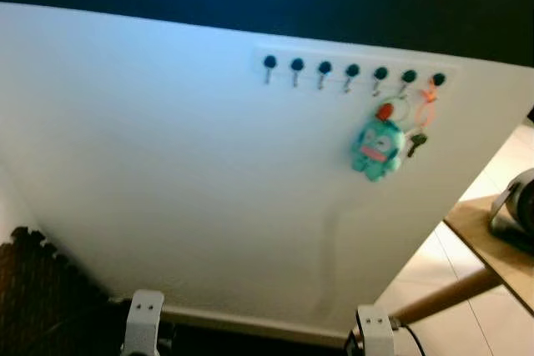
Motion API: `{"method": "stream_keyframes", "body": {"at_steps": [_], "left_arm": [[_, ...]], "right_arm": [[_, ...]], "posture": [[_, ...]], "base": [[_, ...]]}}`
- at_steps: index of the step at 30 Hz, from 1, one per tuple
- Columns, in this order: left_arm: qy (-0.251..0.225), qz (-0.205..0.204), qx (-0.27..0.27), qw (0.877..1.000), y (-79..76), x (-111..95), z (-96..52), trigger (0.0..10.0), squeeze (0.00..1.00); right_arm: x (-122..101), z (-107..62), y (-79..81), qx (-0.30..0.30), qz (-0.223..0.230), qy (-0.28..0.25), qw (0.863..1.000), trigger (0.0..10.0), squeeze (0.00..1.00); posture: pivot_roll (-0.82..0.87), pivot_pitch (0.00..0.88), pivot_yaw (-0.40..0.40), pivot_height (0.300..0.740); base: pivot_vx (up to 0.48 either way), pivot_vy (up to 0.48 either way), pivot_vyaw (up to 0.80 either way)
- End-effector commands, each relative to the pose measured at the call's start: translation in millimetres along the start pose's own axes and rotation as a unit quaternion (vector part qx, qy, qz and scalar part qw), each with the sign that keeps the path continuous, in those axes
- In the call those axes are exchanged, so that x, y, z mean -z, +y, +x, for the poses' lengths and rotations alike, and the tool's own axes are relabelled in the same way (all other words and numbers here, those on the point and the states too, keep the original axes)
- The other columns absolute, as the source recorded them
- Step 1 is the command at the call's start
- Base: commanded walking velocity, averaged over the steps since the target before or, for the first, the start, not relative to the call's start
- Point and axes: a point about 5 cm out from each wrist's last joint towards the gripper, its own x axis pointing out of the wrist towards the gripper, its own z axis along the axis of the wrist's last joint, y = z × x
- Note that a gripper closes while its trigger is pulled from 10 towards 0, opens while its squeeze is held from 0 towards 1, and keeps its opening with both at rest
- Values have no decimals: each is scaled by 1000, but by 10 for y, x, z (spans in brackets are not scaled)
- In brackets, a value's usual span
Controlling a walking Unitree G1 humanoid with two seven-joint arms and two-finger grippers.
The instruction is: Hang keys on a hook
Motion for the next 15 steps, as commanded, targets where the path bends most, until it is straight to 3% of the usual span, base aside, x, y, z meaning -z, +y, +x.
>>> {"method": "stream_keyframes", "body": {"at_steps": [1, 7, 11, 15], "left_arm": [[4, 8, 6, 1000, -19, 10, 1, 10000, 0], [-9, 30, 22, 999, -70, -83, 50, 10000, 0], [-34, 65, 51, 996, -94, -175, 65, 10000, 0], [-76, 77, 79, 991, -30, -338, 71, 10000, 0]], "right_arm": [[-2, 1, 0, -2, 17, 0, 1000, 10000, 0], [-200, 33, -24, -24, 43, -46, 998, 10000, 0], [-357, 65, 51, -65, 68, -70, 993, 10000, 0], [-775, 87, 294, -179, 120, -144, 966, 10000, 0]], "posture": [[55, 54, -37, 740], [62, 47, -45, 740], [64, 48, -45, 740], [68, 50, -43, 740]], "base": [[0, 0, 0], [0, 0, 0], [0, 0, 0], [0, 0, 0]]}}
